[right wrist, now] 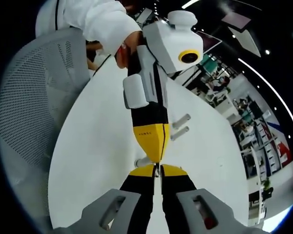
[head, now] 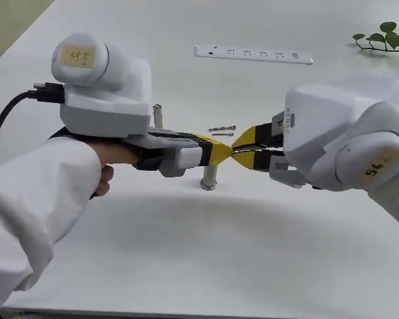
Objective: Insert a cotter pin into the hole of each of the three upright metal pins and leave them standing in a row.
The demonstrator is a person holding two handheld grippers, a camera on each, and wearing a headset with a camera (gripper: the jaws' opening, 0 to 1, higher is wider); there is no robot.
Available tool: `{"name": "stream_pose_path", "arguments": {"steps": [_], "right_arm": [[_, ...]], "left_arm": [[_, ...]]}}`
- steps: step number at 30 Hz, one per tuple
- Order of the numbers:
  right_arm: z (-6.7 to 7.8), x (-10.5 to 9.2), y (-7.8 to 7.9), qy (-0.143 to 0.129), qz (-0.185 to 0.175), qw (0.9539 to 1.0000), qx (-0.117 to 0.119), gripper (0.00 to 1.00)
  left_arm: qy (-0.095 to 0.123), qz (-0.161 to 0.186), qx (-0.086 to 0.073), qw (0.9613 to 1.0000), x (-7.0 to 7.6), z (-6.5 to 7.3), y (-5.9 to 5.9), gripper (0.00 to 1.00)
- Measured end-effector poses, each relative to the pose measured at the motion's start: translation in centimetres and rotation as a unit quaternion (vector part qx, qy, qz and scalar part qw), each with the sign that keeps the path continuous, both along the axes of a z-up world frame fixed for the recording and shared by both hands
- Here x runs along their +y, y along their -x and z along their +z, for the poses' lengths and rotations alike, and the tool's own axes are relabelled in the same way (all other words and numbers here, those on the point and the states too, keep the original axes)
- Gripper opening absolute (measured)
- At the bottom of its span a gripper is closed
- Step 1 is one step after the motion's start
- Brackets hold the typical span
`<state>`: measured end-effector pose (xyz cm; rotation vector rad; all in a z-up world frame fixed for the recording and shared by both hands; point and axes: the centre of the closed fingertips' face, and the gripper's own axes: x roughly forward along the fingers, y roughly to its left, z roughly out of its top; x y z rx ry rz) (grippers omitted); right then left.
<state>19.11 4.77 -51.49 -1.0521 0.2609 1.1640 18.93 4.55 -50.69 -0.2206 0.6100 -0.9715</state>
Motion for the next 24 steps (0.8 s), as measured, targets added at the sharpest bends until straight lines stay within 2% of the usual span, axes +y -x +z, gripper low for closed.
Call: {"name": "stream_pose_path", "arguments": {"steps": [2, 6, 8, 9, 10, 12, 13, 15, 17, 19, 21, 24], "right_arm": [[-0.1, -0.1, -0.1, -0.004, -0.005, 1.0000, 0.006, 0.07], [-0.3, -0.3, -0.2, -0.010, -0.012, 0.9997, 0.020, 0.08], [-0.6, -0.5, 0.0, -0.024, -0.021, 0.9984, 0.047, 0.10], [-0.7, -0.6, 0.1, -0.032, -0.027, 0.9971, 0.063, 0.11], [-0.8, -0.6, 0.1, -0.036, -0.030, 0.9962, 0.073, 0.11], [-0.8, -0.7, 0.0, -0.045, -0.033, 0.9944, 0.089, 0.11], [-0.9, -0.8, 0.0, -0.049, -0.033, 0.9937, 0.095, 0.11], [-1.0, -0.8, 0.0, -0.060, -0.037, 0.9908, 0.116, 0.12], [-1.1, -0.7, 0.4, -0.076, -0.036, 0.9849, 0.151, 0.11], [-1.3, -0.7, 0.9, -0.085, -0.027, 0.9788, 0.184, 0.09], [-1.4, -0.8, 1.0, -0.089, -0.025, 0.9747, 0.204, 0.10], [-1.5, -0.7, 1.4, -0.102, -0.021, 0.9674, 0.231, 0.10]], "left_arm": [[-0.007, -0.003, -0.005, 1.0000, 0.1, -0.1, 0.1, 0.00], [-0.013, -0.008, -0.014, 0.9998, 0.3, -0.1, 0.3, 0.00], [-0.020, -0.016, -0.033, 0.9991, 0.4, 0.0, 0.4, 0.00], [-0.023, -0.020, -0.034, 0.9990, 0.4, 0.0, 0.6, 0.00], [-0.024, -0.022, -0.036, 0.9988, 0.5, 0.0, 0.3, 0.00], [-0.030, -0.033, -0.056, 0.9974, 0.6, 0.2, 0.3, 0.00], [-0.032, -0.037, -0.061, 0.9970, 0.7, 0.3, 0.4, 0.00], [-0.038, -0.055, -0.088, 0.9939, 0.6, 0.6, 0.7, 0.00], [-0.047, -0.069, -0.108, 0.9907, 0.6, 0.7, 1.0, 0.00], [-0.051, -0.081, -0.117, 0.9885, 0.6, 0.7, 1.4, 0.00], [-0.062, -0.105, -0.135, 0.9833, 0.6, 0.6, 2.0, 0.00], [-0.078, -0.117, -0.143, 0.9797, 0.8, 0.2, 2.2, 0.00]]}}
